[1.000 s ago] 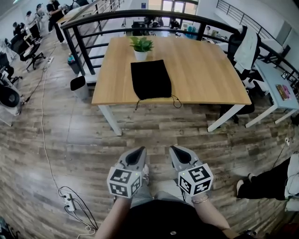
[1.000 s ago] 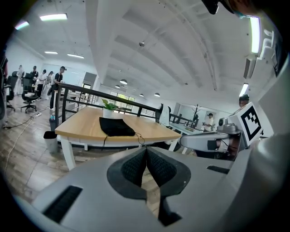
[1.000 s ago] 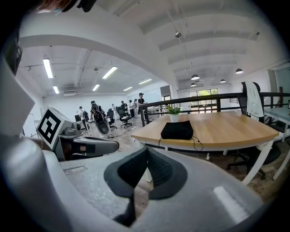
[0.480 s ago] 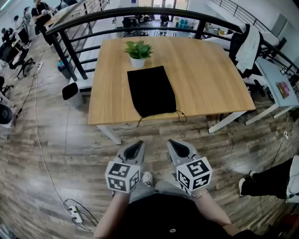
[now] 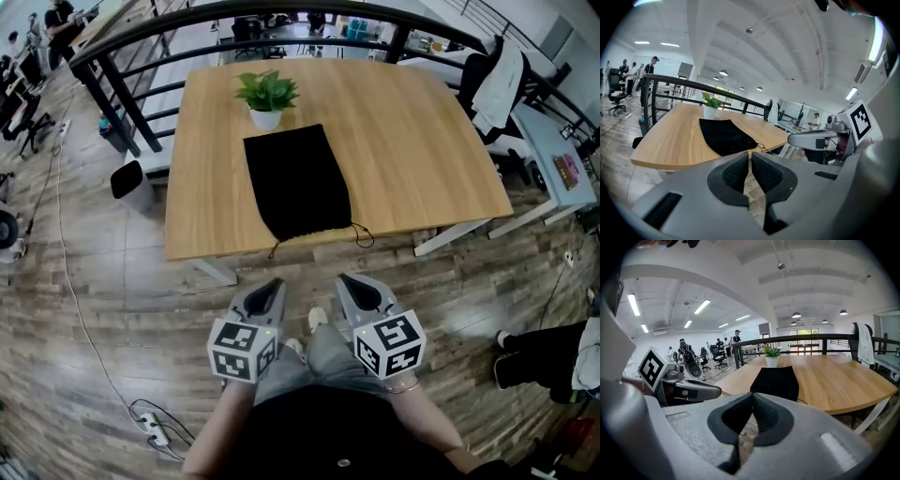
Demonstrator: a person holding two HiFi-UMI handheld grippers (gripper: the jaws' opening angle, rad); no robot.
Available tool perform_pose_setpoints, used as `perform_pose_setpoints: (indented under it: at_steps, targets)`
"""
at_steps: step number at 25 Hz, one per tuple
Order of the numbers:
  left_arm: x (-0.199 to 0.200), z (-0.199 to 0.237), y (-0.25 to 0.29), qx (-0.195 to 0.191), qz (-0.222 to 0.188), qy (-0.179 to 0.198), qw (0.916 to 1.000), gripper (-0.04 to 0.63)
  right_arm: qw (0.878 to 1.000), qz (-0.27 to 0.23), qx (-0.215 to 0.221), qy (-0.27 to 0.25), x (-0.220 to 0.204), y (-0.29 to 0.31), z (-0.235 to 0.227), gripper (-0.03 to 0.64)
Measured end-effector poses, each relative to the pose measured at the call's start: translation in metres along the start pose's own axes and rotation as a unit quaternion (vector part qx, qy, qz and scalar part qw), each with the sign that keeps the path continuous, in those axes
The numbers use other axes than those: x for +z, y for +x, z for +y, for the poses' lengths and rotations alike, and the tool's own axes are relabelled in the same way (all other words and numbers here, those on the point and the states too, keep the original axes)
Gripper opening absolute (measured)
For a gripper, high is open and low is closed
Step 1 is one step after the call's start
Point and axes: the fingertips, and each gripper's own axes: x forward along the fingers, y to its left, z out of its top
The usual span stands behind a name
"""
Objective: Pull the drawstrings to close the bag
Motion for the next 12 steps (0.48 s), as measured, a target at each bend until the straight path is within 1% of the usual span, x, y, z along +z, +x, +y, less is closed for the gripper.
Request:
perform_pose_setpoints:
  at_steps: [4, 12]
  targets:
    - [0.006, 0.006, 0.015, 0.004, 0.001, -0.004, 1.0000, 0.015, 1.000, 0.004, -0.002, 0.001, 0.003, 0.010, -0.018, 0.000]
    - [0.026, 0.015, 0.044, 0.027, -0.009, -0.014, 0.9995, 0.015, 1.000, 0.002, 0.021, -0.008, 0.019, 0.036, -0.048, 0.000]
